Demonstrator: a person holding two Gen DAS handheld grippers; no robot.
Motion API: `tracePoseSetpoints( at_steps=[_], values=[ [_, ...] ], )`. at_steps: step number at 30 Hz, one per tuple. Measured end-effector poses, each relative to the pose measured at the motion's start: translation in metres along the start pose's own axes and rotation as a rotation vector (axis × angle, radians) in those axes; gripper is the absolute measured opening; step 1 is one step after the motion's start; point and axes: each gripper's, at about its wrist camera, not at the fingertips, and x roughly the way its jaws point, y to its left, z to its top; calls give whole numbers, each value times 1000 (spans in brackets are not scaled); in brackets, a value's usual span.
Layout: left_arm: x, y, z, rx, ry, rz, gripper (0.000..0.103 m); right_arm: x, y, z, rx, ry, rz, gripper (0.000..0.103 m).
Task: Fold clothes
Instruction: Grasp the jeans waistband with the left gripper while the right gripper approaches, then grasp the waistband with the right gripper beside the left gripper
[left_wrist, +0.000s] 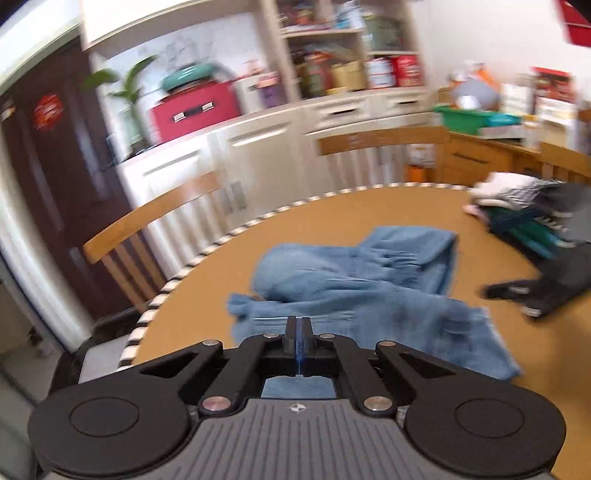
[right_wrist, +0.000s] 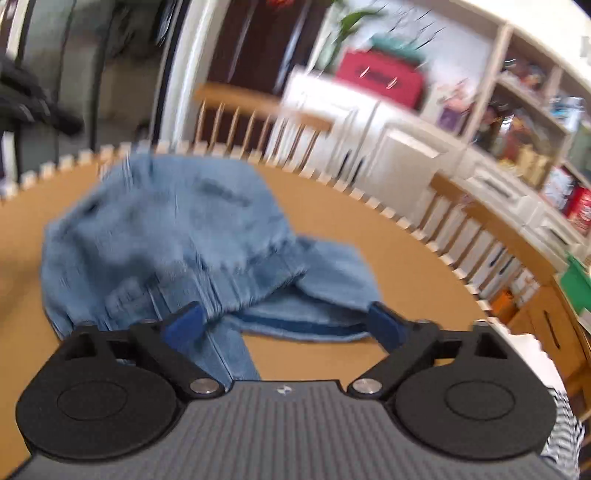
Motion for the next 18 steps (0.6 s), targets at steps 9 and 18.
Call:
tracePoseSetpoints(
  at_steps=[9,18],
  values=[
    [9,-74,-61,134,99,-188,35,27,61,-18,-208,45,131,74],
    [12,-106,-75,398,-32,11,84,-3,33,45,210,-184,335,83]
  ],
)
